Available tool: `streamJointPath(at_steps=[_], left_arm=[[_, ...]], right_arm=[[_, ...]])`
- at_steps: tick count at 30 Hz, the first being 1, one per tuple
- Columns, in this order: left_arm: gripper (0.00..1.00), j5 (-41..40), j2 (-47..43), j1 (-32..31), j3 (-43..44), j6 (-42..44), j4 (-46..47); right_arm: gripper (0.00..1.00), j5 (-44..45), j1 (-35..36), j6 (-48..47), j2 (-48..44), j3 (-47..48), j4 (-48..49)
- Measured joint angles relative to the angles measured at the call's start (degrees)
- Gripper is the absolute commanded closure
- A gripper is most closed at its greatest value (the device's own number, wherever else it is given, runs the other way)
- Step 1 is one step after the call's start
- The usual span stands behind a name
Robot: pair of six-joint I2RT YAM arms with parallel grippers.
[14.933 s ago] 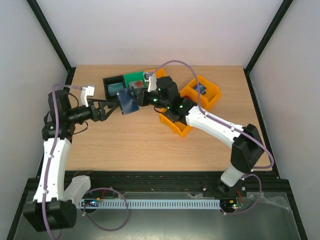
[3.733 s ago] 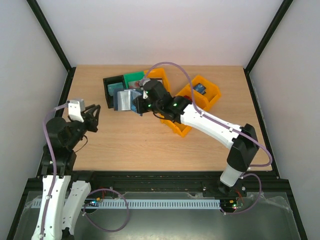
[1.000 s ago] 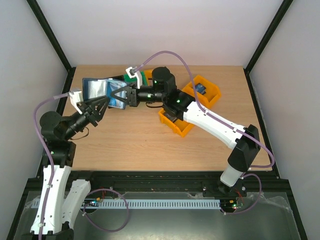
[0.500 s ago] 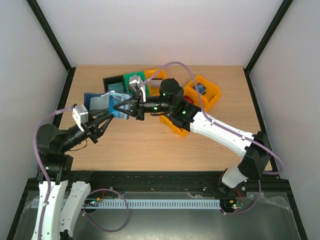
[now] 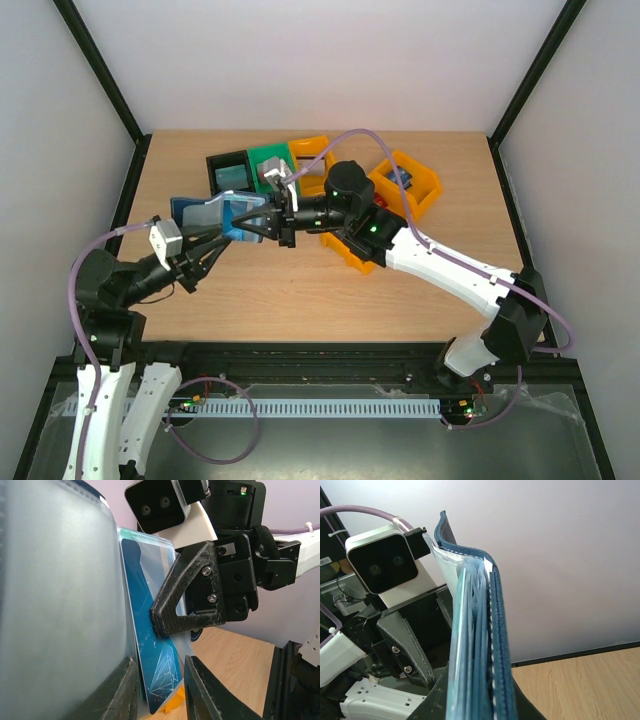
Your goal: Take the credit cards out of the card holder
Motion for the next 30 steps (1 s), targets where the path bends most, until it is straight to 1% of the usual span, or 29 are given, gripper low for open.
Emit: streamJointPath(at_steps=[5,10,13,18,23,24,26,29,30], left_arm=[[0.74,0.7,0.0,-0.2,0.0,0.4,-1.0],[0.73,1.0,0.0,-0.5,0.4,0.3,-1.7],[0.73,1.7,0.0,-0.7,0.3,-2.1,-1.0],[0.73,2.6,0.0,-0.9,0.2,-7.3,2.8],[0.76,2.5,-0.3,-0.9,0.2,-8.0,3.0],[0.74,3.1,-0.4,-1.1,0.1,-7.7,1.4],[0.65,3.3,-0.3,-2.0,-0.4,-7.2,-2.4],[0.62,0.5,-0.4,-2.1,-0.3,-7.1,-5.1],[0.59,-0.8,-0.4,-2.1,-0.2,-7.1,-5.7]], right_arm=[[0.98,1.1,0.3,-1.9,-1.1,-1.6,0.4],[0.98,5.4,1.6,-4.4,-3.0,-3.3,0.3],[0.98,8.1,2.4,-4.7,-4.5,-4.9,0.5],[0.98,10.3,3.1,-5.0,-6.0,-5.5,1.1],[0.98,12.6,3.3,-5.7,-7.3,-5.5,1.6],[0.98,13.5,3.3,-5.7,-7.5,-5.5,3.1],[0.98,14.8,3.4,-5.7,-7.8,-4.8,5.6],[0.98,16.8,3.4,-5.9,-7.9,-2.5,5.8],[0.98,17.5,3.4,-6.3,-7.9,-1.6,5.1]])
